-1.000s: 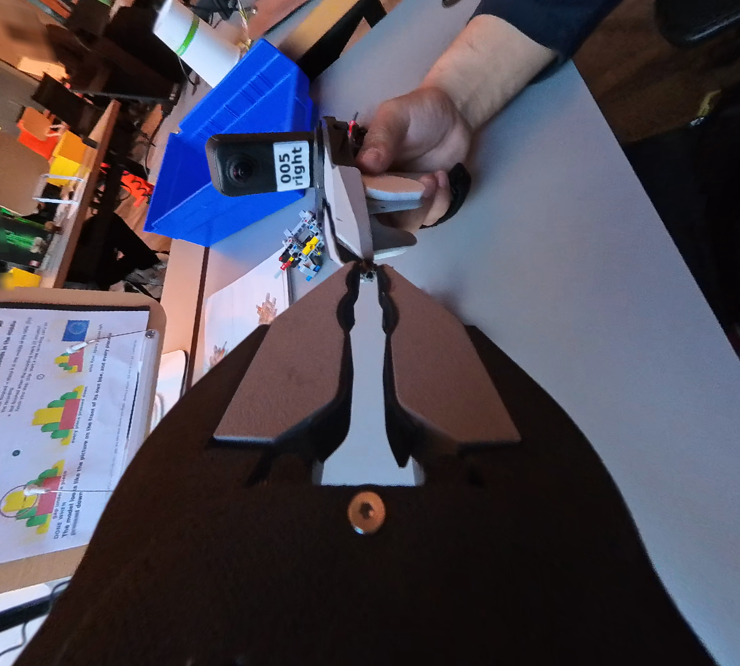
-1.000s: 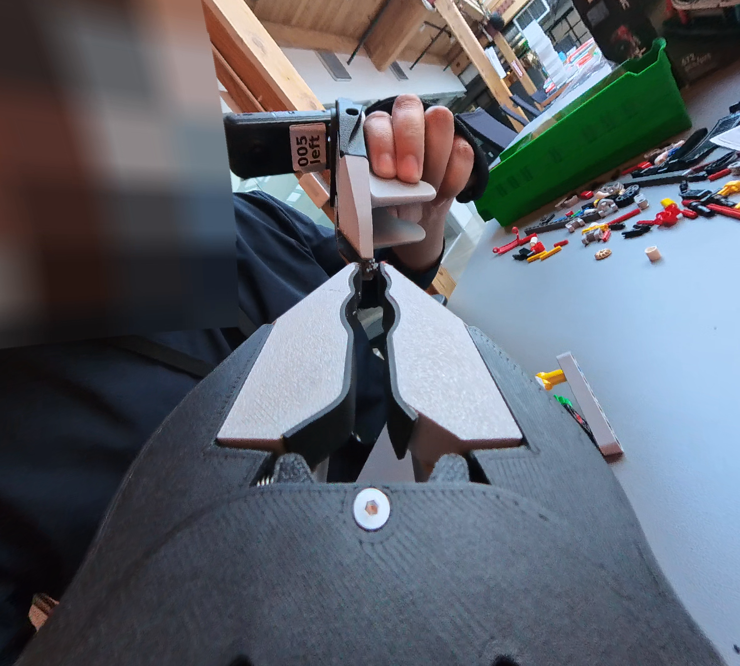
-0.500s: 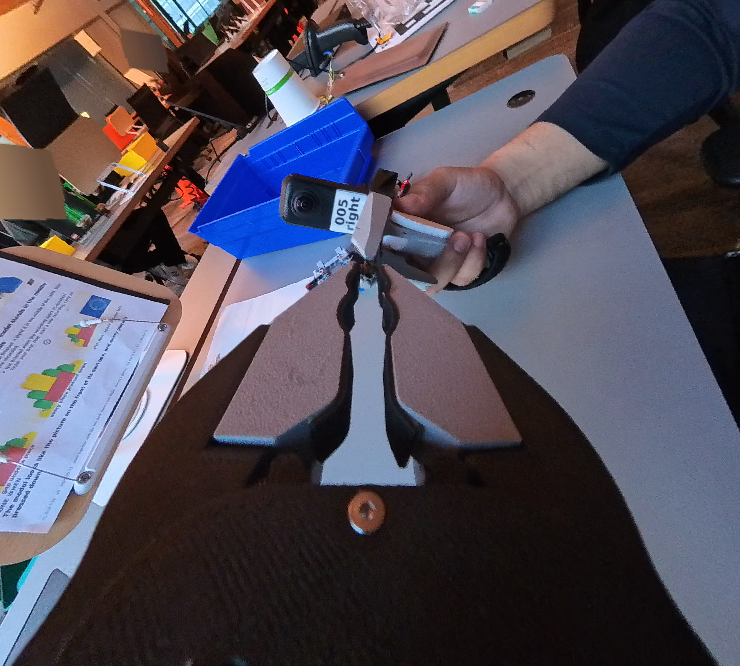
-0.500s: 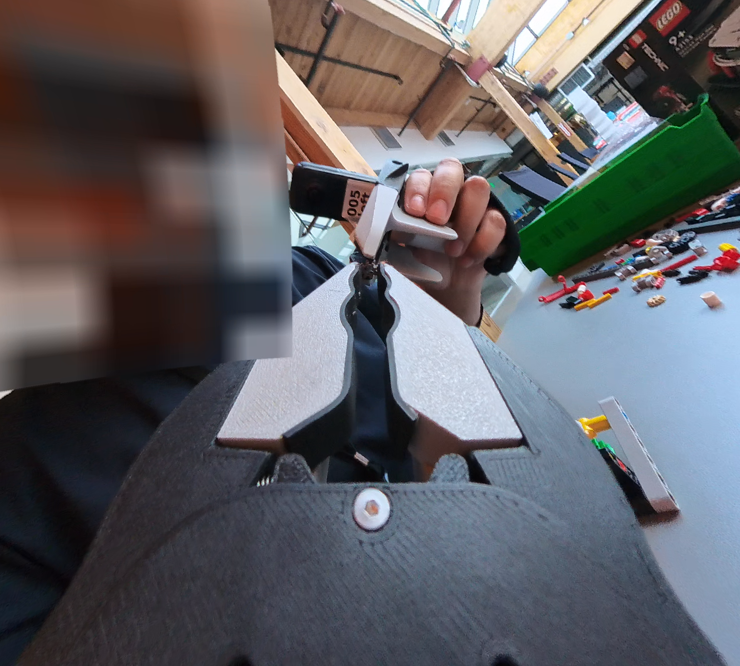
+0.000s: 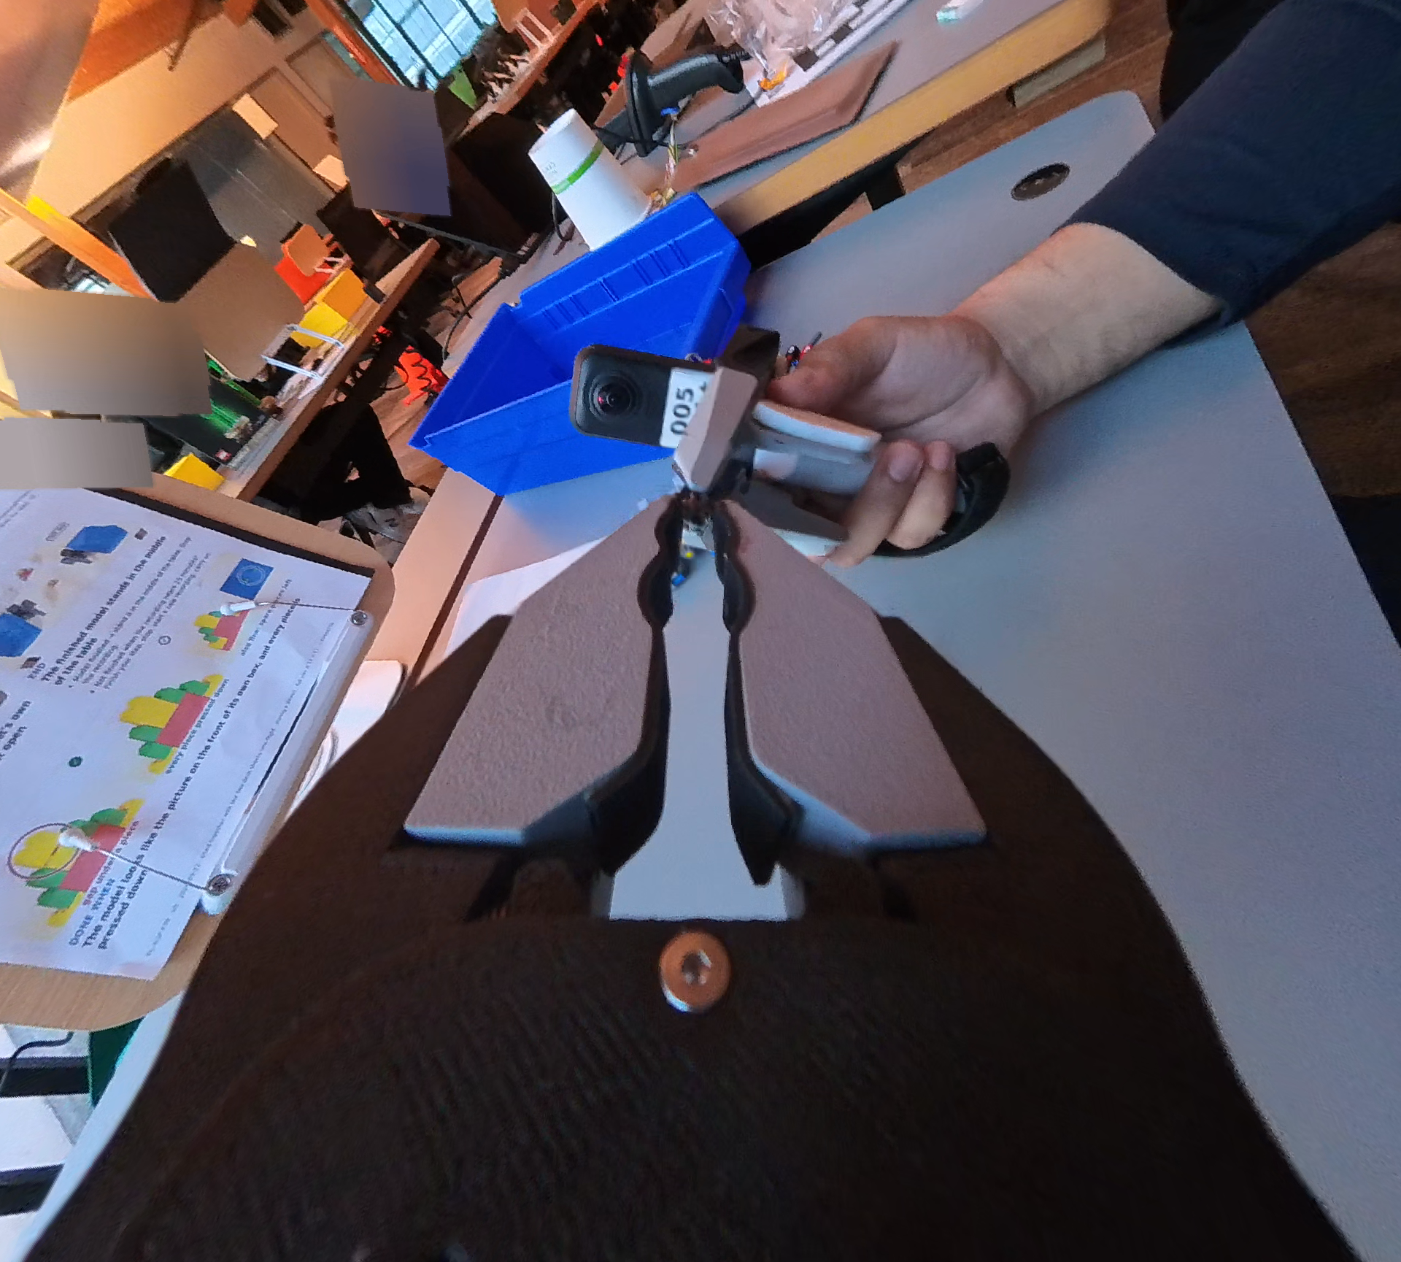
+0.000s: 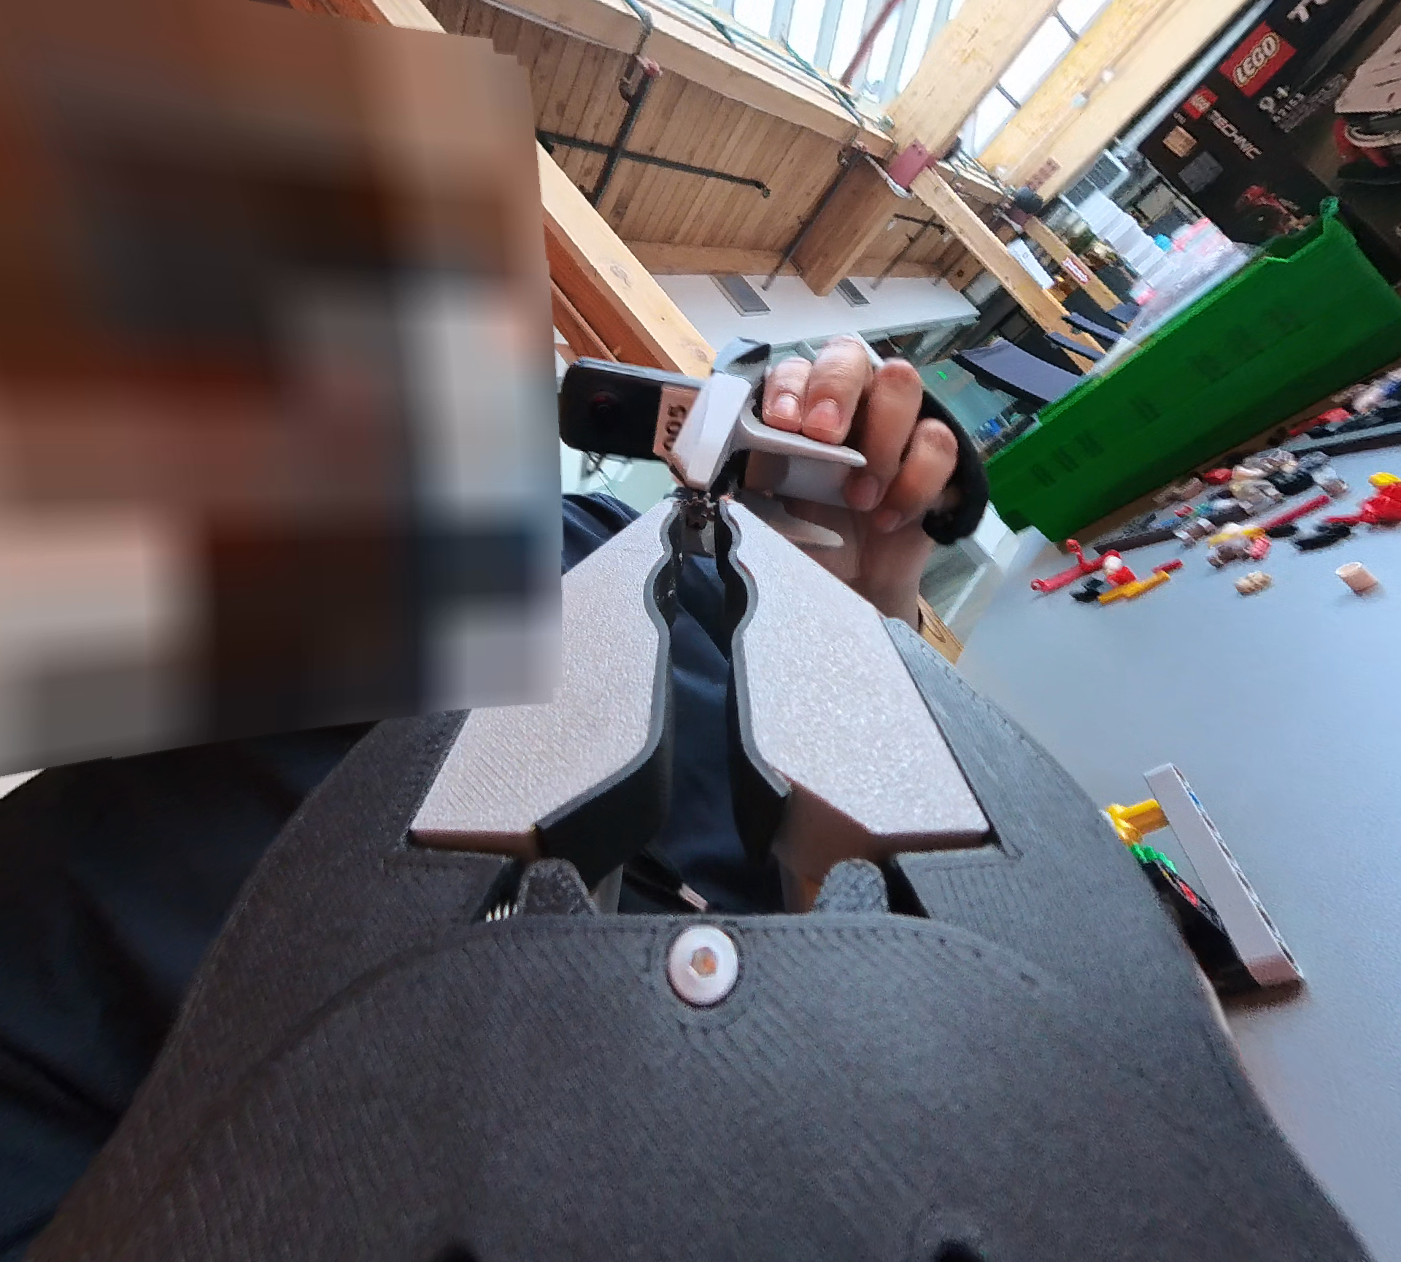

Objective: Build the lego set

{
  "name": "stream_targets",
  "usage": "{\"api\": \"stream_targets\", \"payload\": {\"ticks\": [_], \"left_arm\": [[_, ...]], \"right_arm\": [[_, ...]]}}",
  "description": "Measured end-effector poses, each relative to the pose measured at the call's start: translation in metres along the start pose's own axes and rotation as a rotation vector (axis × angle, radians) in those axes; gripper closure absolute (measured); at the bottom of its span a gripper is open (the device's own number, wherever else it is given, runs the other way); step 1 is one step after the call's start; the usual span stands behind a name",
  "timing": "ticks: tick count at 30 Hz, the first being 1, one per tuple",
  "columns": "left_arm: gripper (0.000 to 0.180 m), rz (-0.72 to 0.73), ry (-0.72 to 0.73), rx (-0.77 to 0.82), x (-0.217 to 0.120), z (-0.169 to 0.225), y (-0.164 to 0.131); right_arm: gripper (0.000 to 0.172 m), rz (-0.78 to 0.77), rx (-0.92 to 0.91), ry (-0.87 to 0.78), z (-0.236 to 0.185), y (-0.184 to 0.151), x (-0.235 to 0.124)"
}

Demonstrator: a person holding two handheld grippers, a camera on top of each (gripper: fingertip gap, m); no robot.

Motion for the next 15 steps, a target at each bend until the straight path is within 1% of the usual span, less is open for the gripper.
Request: {"api": "stream_targets", "payload": {"ticks": [1, 3, 4, 7, 9, 12, 15], "left_arm": [[0.177, -0.016, -0.022, 0.005, -0.001, 0.0, -0.001], [0.177, -0.035, -0.081, -0.005, -0.005, -0.002, -0.008], [0.177, -0.043, -0.111, -0.027, -0.007, -0.003, -0.014], [0.177, -0.087, -0.241, -0.148, -0.013, -0.007, -0.043], [0.176, -0.091, -0.304, -0.259, -0.016, -0.01, -0.062], [0.177, -0.062, -0.367, -0.389, -0.016, -0.011, -0.082], [0.176, -0.118, -0.376, -0.384, -0.011, -0.003, -0.096]], "right_arm": [[0.167, -0.022, -0.005, -0.026, 0.0, 0.0, 0.0], [0.165, -0.069, -0.04, -0.122, -0.001, 0.003, -0.005], [0.16, -0.083, -0.075, -0.188, -0.004, 0.006, -0.009], [0.157, -0.196, -0.237, -0.395, -0.014, 0.012, -0.018], [0.158, -0.302, -0.334, -0.526, -0.02, 0.012, -0.021], [0.157, -0.495, -0.454, -0.687, -0.021, 0.006, -0.024], [0.158, -0.689, -0.502, -0.807, -0.011, -0.008, -0.032]]}}
Point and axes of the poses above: each gripper's, where its closed fingertips meet, x out along the fingers, y out of its top, z = x × y across the jaws, the point moved 10 cm from there along -x, back along the fingers, and after that the axes turned 3 degrees about -z, right-handed, at the moved point
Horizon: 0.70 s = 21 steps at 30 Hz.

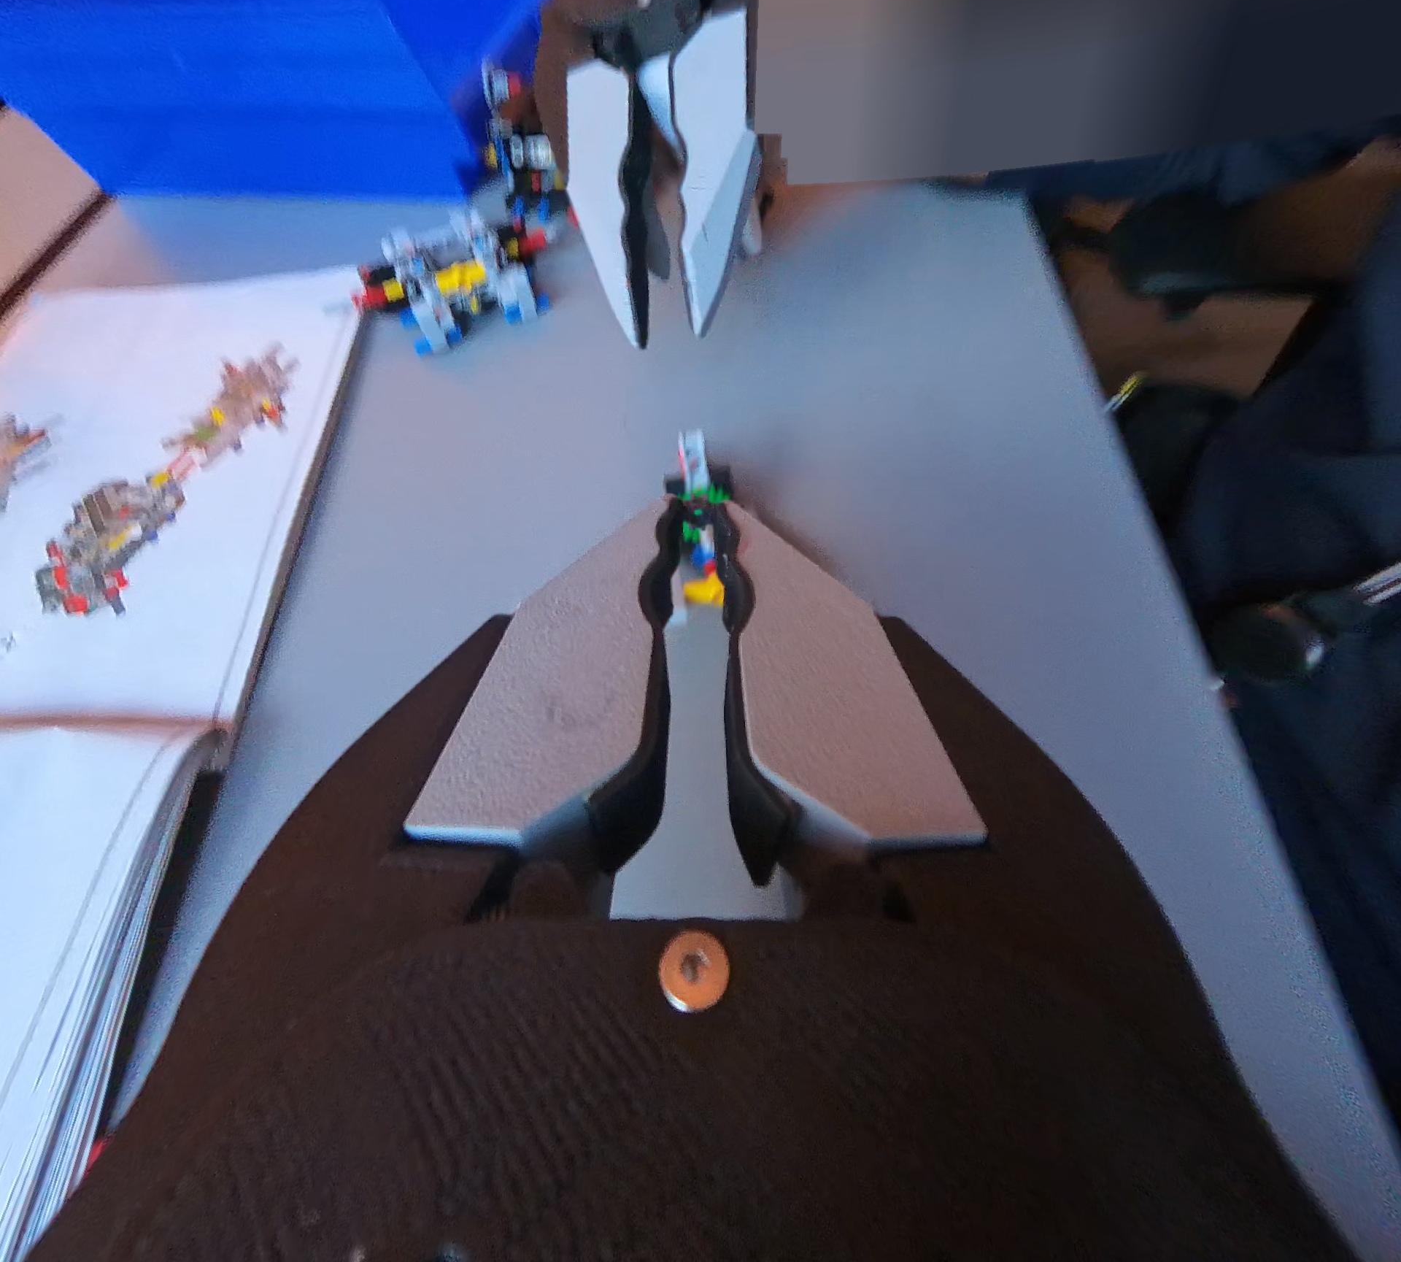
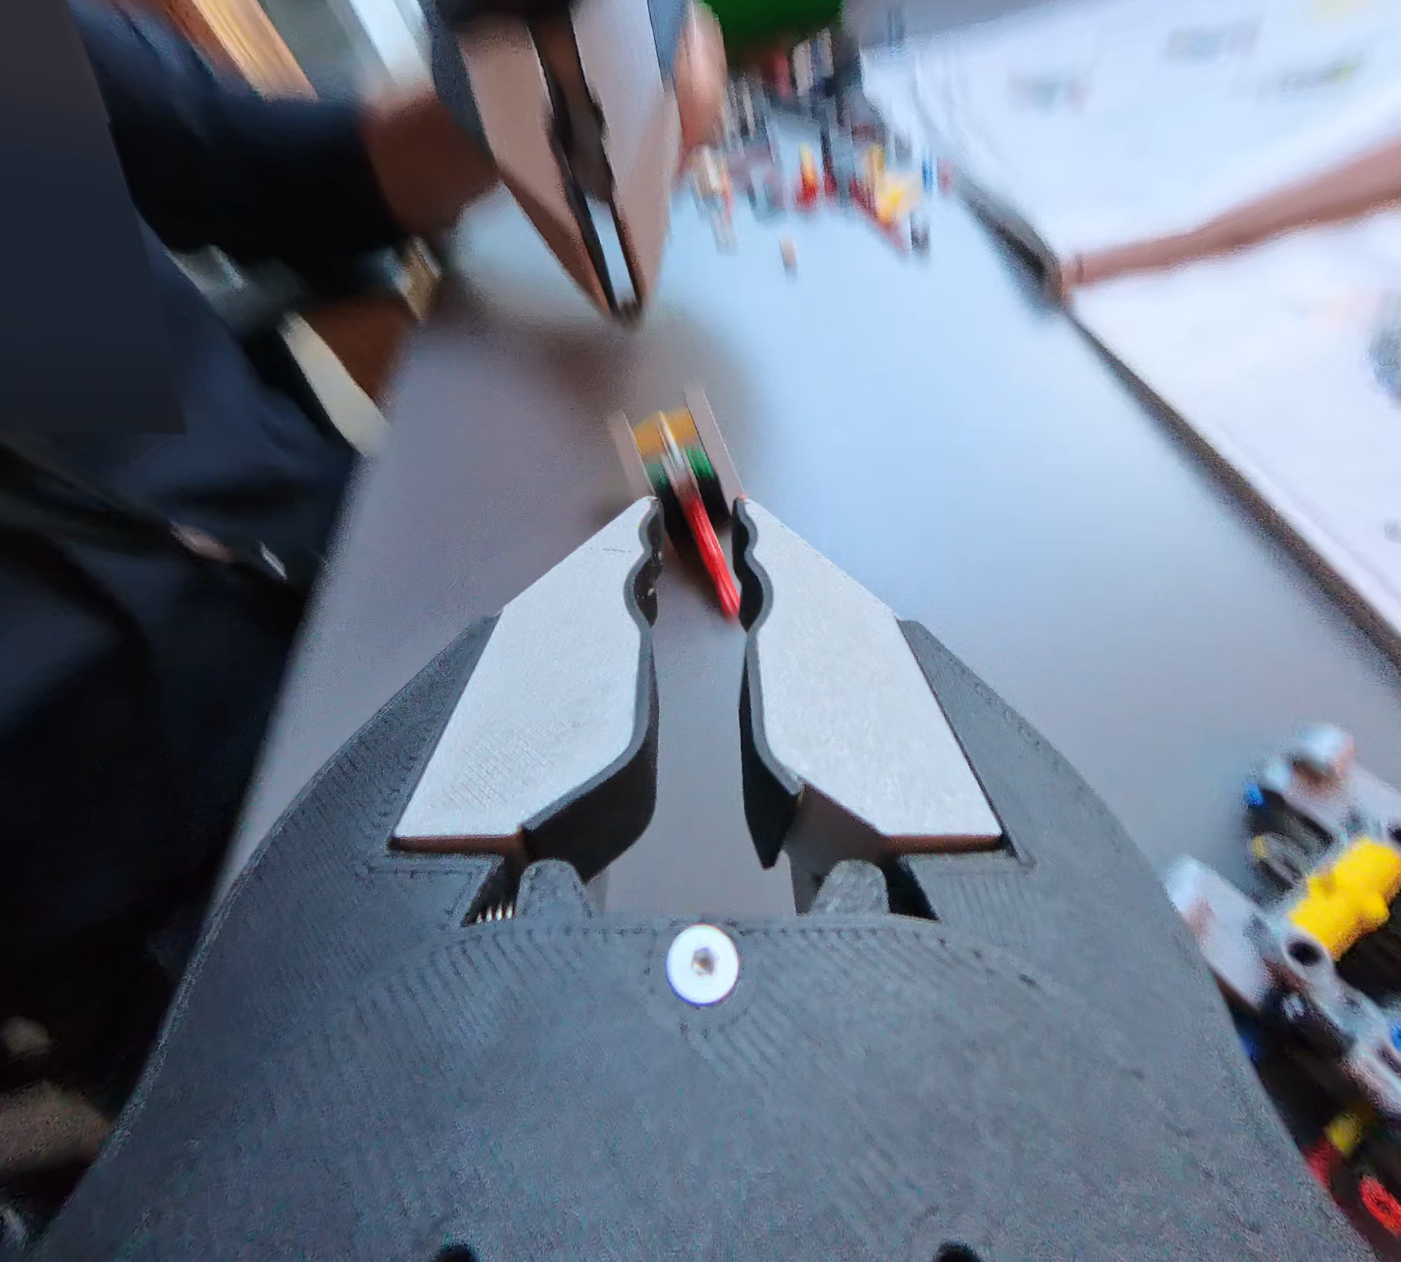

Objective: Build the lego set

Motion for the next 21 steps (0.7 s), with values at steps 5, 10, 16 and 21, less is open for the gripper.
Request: {"api": "stream_targets", "payload": {"ticks": [5, 10, 16, 21], "left_arm": [[0.177, -0.14, 0.012, 0.07, 0.016, 0.007, -0.016], [0.177, -0.091, 0.007, 0.062, 0.018, 0.009, -0.013], [0.176, -0.077, -0.001, 0.042, 0.023, 0.006, -0.017], [0.177, -0.068, 0.006, 0.046, 0.024, 0.007, -0.017]], "right_arm": [[0.154, -0.216, -0.063, -0.011, 0.001, -0.016, 0.023], [0.157, -0.189, -0.136, -0.021, -0.005, -0.012, 0.027], [0.171, -0.201, -0.18, -0.033, -0.005, -0.008, 0.035], [0.171, -0.215, -0.182, -0.03, -0.004, -0.008, 0.038]]}}
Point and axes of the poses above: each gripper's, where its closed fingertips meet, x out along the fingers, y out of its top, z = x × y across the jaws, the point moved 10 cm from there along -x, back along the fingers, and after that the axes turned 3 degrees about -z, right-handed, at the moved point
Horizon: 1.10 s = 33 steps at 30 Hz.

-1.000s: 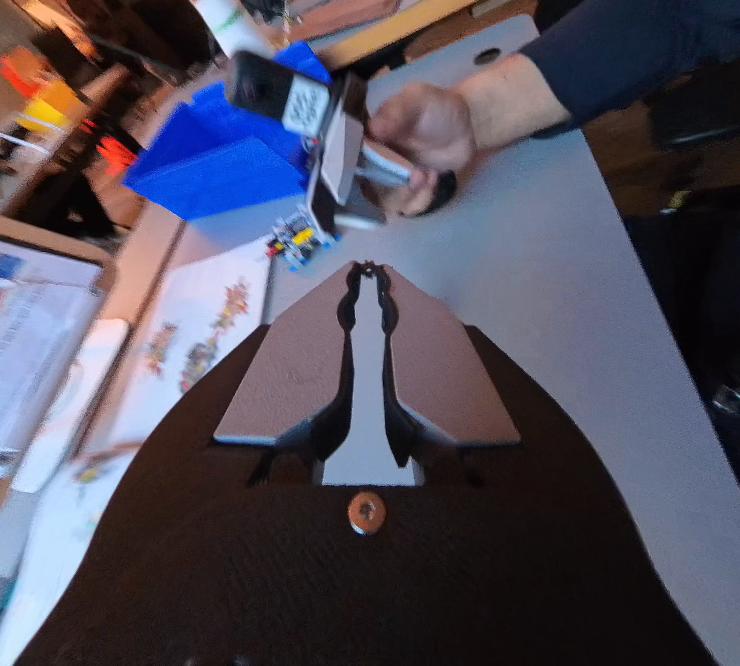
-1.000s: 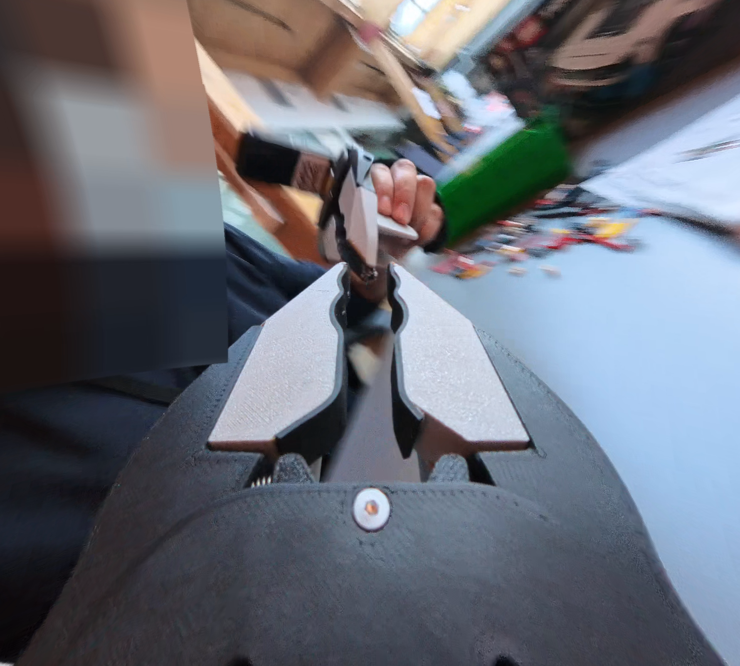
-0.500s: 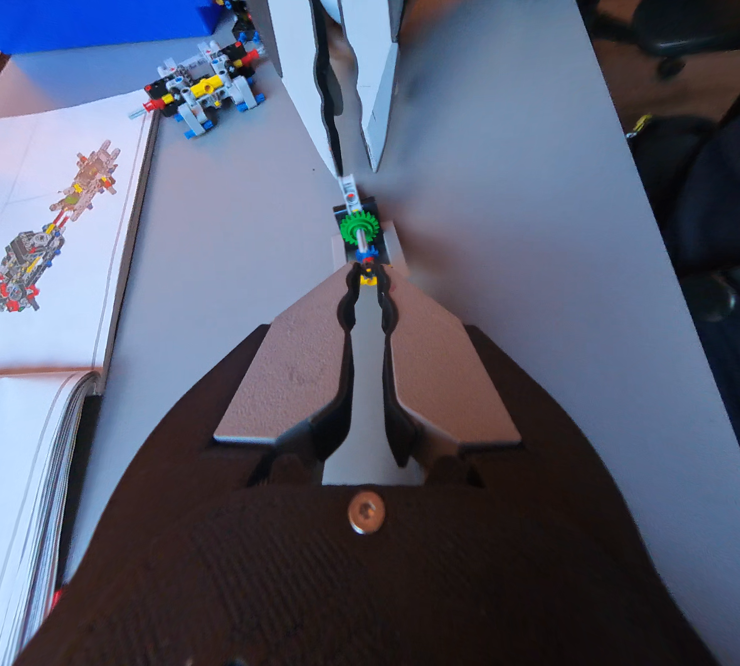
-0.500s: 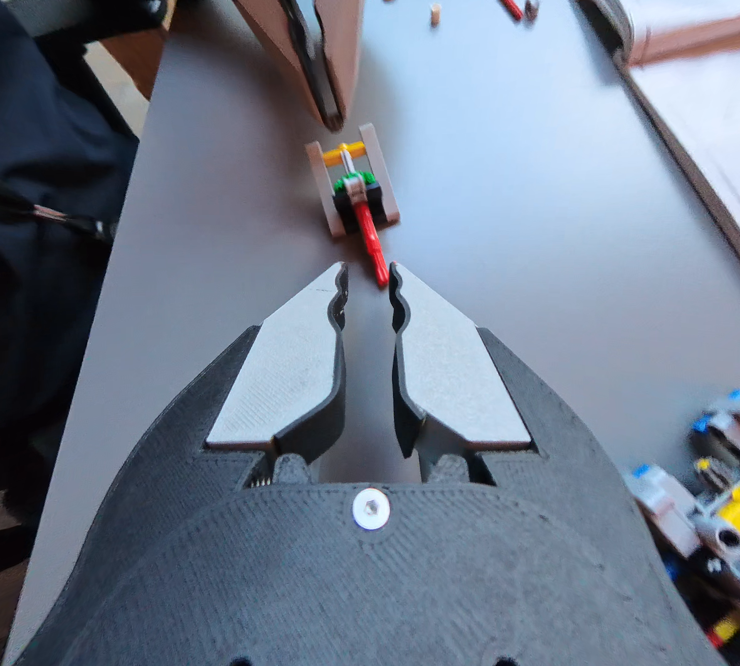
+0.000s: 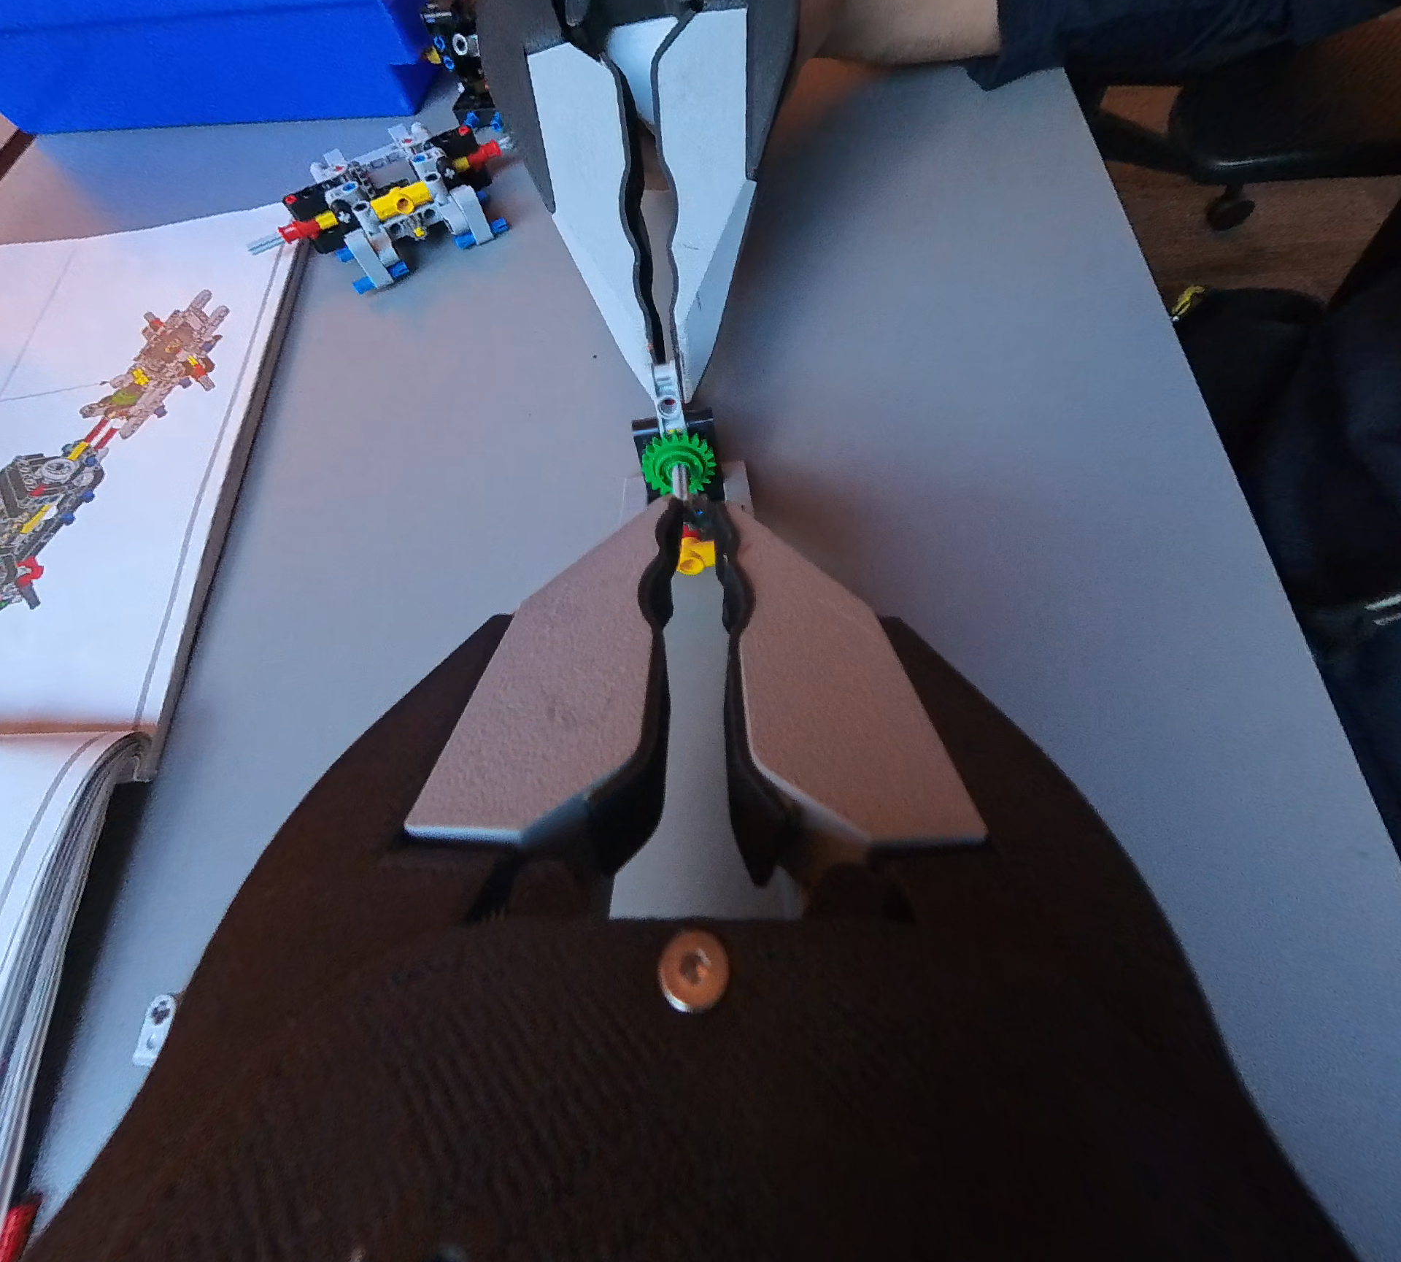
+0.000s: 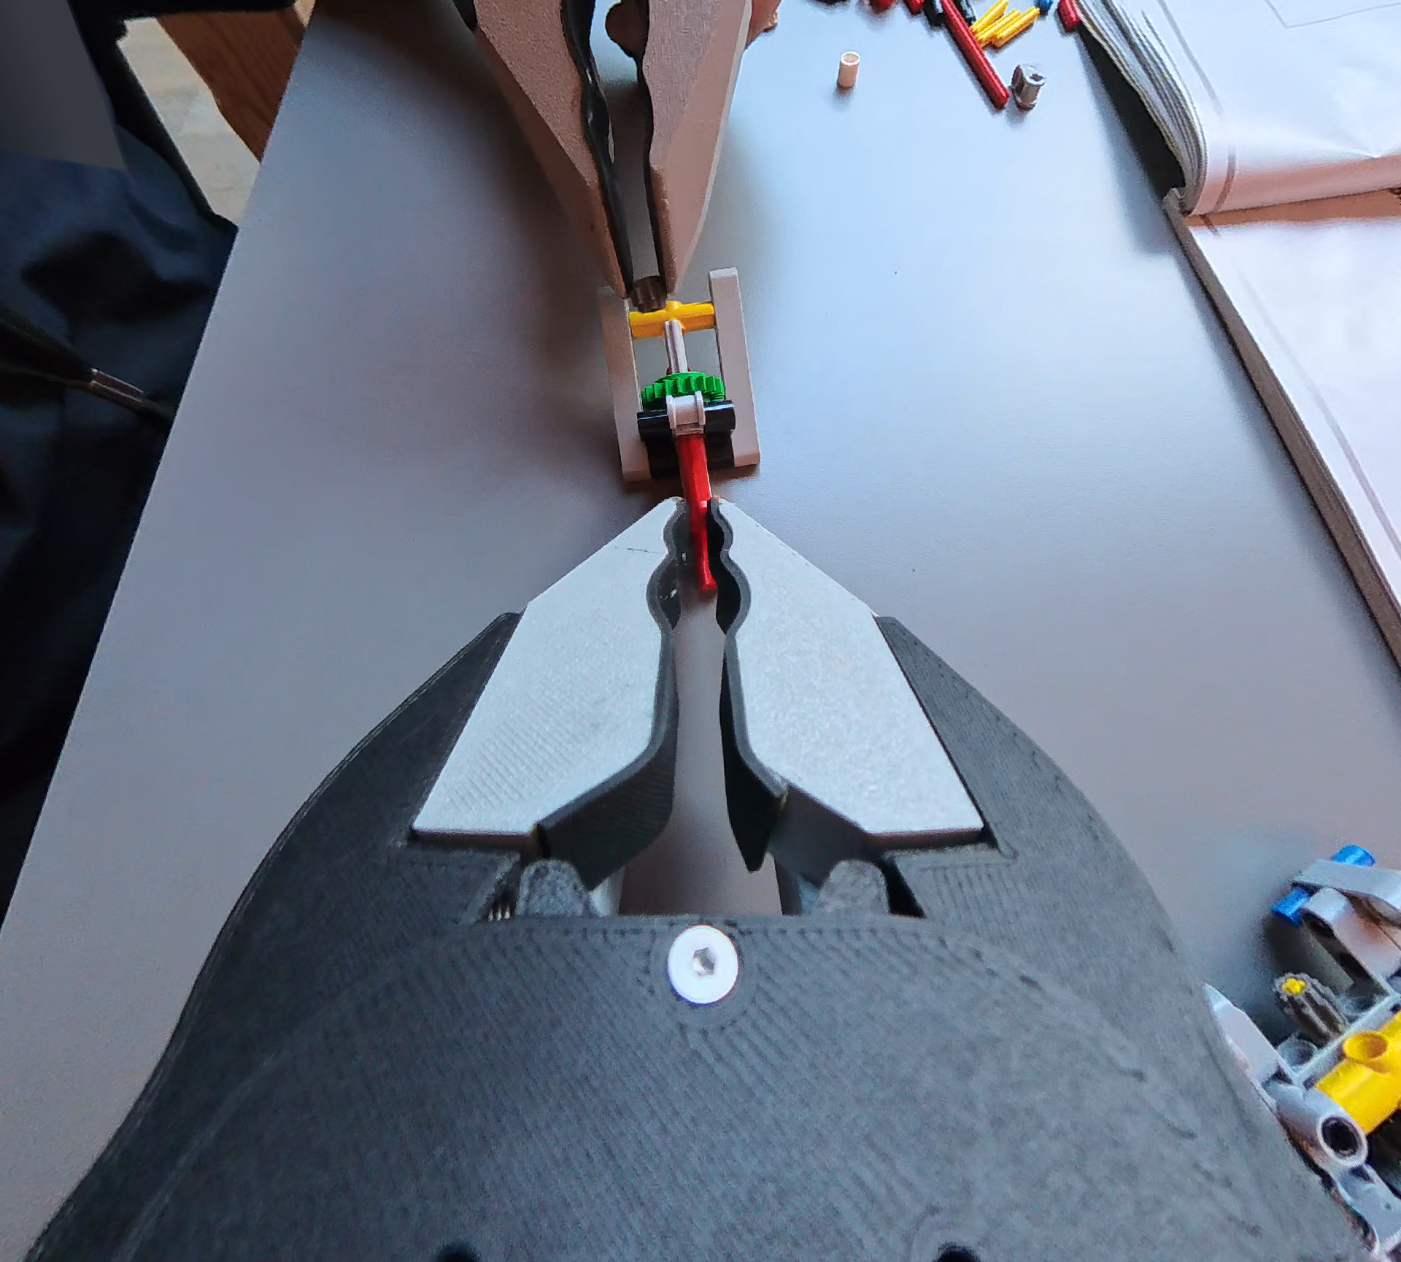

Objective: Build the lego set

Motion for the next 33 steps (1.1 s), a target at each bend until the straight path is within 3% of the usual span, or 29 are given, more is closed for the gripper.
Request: {"api": "stream_targets", "payload": {"ticks": [29, 33], "left_arm": [[0.177, 0.015, 0.043, 0.039, -0.0061, -0.0055, -0.0047], [0.177, 0.042, 0.018, 0.016, -0.0071, -0.0068, -0.005]], "right_arm": [[0.172, 0.0, -0.047, -0.033, -0.0024, 0.0024, 0.0036], [0.159, 0.005, -0.066, -0.029, -0.0047, 0.0019, 0.0022]]}}
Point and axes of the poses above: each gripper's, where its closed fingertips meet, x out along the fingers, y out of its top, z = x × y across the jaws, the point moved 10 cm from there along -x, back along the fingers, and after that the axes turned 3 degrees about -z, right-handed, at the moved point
